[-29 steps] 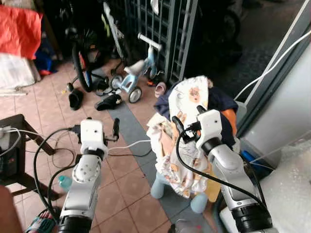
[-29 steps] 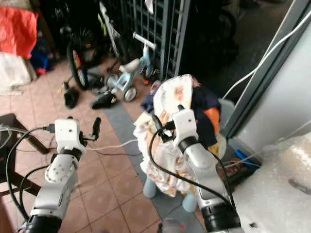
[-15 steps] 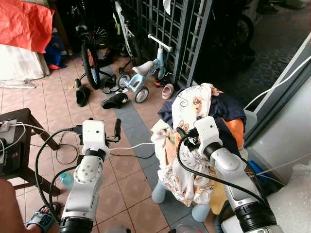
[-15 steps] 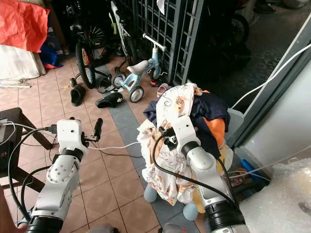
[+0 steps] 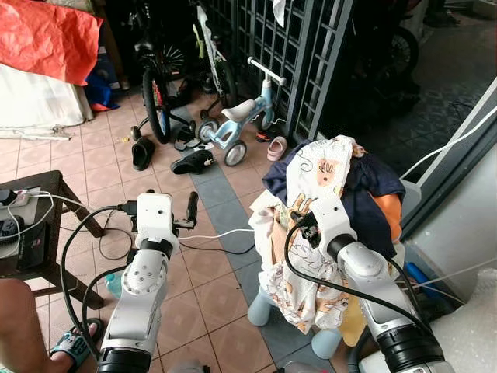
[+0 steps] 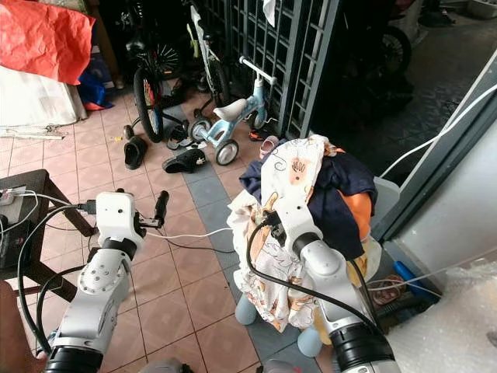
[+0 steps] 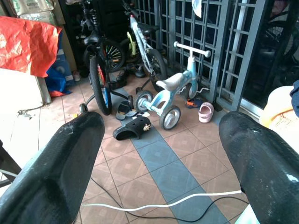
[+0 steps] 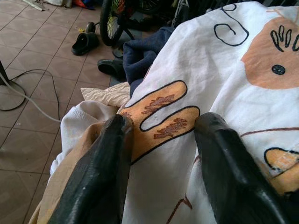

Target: Clothes washing

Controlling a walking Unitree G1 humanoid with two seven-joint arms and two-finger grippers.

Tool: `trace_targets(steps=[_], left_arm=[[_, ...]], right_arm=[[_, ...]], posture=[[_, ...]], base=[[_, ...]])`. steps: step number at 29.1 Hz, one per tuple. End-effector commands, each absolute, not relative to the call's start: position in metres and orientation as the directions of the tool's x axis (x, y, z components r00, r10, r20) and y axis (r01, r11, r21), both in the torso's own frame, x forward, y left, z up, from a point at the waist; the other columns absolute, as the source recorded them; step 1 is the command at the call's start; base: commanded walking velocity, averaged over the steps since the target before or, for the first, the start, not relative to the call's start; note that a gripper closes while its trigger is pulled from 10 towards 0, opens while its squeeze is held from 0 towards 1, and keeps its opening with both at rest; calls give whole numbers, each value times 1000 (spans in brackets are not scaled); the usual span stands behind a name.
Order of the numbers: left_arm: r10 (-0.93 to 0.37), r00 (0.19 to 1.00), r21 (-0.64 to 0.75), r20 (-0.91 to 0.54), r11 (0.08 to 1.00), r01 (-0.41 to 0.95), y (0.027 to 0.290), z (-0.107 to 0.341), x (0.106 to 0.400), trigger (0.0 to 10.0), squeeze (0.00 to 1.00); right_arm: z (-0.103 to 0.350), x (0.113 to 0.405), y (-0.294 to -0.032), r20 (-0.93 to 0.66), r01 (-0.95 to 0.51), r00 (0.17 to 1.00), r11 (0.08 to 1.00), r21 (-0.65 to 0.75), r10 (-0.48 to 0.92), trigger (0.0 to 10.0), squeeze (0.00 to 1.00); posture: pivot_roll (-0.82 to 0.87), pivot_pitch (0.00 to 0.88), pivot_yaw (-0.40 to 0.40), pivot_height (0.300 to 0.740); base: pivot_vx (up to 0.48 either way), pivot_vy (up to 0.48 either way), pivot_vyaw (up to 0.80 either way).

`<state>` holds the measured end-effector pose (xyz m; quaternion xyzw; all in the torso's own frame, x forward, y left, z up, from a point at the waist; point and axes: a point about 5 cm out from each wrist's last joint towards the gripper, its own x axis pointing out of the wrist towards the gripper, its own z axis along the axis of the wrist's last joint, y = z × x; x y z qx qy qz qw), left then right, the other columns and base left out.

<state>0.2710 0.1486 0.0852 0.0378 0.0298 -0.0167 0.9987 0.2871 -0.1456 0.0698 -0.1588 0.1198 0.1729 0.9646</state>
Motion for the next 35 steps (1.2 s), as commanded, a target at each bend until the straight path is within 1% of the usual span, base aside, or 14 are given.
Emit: trace_targets(steps=[1,15,20,23,25,26,28,31,35], left_arm=[[-23,999,93,-48,995,27,150,90,271,10000,0],[-10,999,95,-47,995,15,150,91,274,10000,0],[-7,999,95,-46,995,11,150,91,273,10000,0],[-9,999,95,-46,995,13,150,91,274,10000,0],[-8,999,93,-46,996,12,150,91,274,10000,0],[-8,999,93,-46,996,12,150,91,274,10000,0],[-6,999,92,-47,996,11,149,90,273,10000,0],[-7,999,92,-49,996,11,150,90,273,10000,0],[-9,999,91,-51,996,13,149,90,272,10000,0]], right_arm=[[65,287,-148,-320,-375,903,887,-270,285,0,0],[53,283,-151,-408,-420,872,840,-344,269,0,0],[55,283,-150,-398,-411,878,843,-347,264,0,0],[62,289,-152,-356,-368,901,869,-330,246,0,0],[72,294,-153,-293,-313,928,909,-276,231,0,0],[72,294,-153,-293,-313,928,909,-276,231,0,0],[83,296,-152,-222,-275,947,944,-183,233,0,0],[106,303,-151,-101,-234,969,968,-91,225,0,0],[132,311,-155,18,-186,982,982,-42,187,0,0]], posture=[[-19,0,5,740],[-19,0,-2,740],[-20,0,-2,740],[-22,0,-2,740],[-25,0,-2,740],[-25,0,-2,740],[-25,0,-2,740],[-28,0,0,740],[-28,0,2,740]], base=[[0,0,0],[0,0,0],[0,0,0],[0,0,0],[0,0,0],[0,0,0],[0,0,0],[0,0,0],[0,0,0]])
